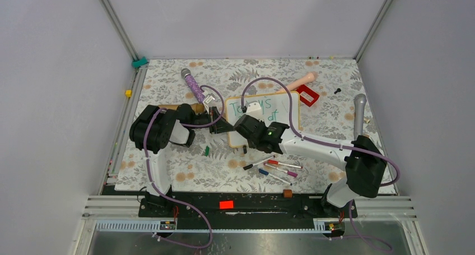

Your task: Write a sentence on the whiteboard

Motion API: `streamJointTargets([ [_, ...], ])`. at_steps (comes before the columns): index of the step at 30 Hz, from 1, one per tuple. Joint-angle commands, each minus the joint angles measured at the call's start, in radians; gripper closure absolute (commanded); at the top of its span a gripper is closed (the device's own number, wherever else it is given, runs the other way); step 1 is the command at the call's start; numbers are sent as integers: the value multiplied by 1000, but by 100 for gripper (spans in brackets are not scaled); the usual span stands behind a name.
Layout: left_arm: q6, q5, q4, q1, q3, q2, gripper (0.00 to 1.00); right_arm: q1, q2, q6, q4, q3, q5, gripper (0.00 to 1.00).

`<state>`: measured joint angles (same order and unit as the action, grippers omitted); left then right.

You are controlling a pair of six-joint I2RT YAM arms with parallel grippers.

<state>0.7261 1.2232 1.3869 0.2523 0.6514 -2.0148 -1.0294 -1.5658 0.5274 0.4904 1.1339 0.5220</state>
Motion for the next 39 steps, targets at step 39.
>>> streamJointTargets([
  [39, -2, 11, 93, -1, 20, 30, 100, 51, 270, 11, -110, -212, -16, 100],
])
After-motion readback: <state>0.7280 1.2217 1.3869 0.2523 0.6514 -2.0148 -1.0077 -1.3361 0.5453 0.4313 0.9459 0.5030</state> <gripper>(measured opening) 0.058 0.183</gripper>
